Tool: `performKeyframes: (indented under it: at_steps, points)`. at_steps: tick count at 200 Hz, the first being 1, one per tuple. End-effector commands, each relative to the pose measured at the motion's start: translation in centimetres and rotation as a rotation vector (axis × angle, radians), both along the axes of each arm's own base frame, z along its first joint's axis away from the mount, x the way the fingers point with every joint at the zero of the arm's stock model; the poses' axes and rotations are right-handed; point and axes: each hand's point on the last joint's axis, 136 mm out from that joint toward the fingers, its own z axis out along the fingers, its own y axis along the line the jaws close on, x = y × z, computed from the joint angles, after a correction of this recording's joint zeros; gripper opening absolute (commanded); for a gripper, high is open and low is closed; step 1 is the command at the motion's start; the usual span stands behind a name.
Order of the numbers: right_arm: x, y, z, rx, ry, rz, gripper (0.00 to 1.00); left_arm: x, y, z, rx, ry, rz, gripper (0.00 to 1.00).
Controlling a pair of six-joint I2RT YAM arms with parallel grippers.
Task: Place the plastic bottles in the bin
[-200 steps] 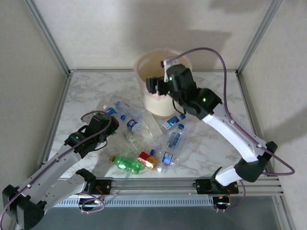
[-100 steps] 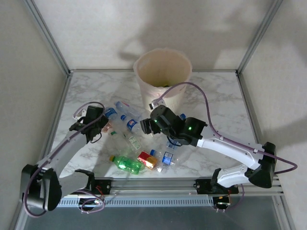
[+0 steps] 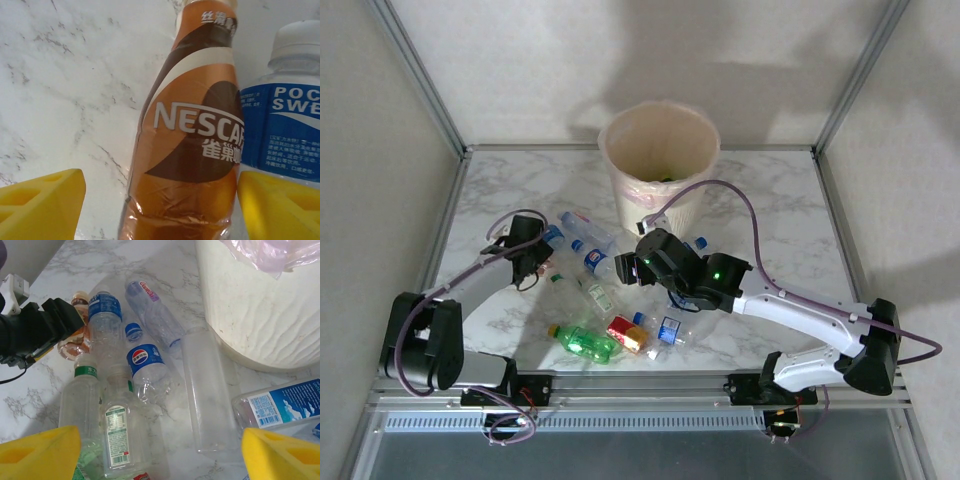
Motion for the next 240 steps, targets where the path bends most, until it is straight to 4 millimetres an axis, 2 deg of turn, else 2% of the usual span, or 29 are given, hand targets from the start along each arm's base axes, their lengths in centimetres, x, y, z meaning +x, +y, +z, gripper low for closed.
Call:
performKeyframes:
  at_steps: [1,66,112,163,189,216,240]
  points:
    - [-0.3,-0.3,0.4,0.029,-0.007,-0.02,0.84,1.2,0.6,0.7,0.034,-0.021,0.008,0.79]
    - [-0.5,-1.5,0.3,0.028,-0.008,-0.045,0.84,0.6,1.1,-3.1,0.036,0.059,0.023,0.76]
    - [-0.5,-1.9,0.3,0.026,-0.01,-0.052,0.84,0.6,1.7,-3.0,0.049,0.059,0.03,0.69]
    - [-0.5,-2.0,0.5,0.031,-0.016,-0.06,0.83,0.1,2.2,-1.3,0.078,0.035,0.035,0.66]
    - [-0.4,-2.3,0.9,0.036,-0.024,-0.068,0.83,-0.5,2.7,0.3,0.092,0.006,0.055,0.65]
    - [-0.3,-2.8,1.6,0.047,-0.039,-0.08,0.83,-0.8,2.8,3.3,0.091,-0.057,0.063,0.65]
    - [-0.3,-3.3,1.9,0.053,-0.051,-0.095,0.83,-0.4,2.4,7.9,0.094,-0.145,0.045,0.65]
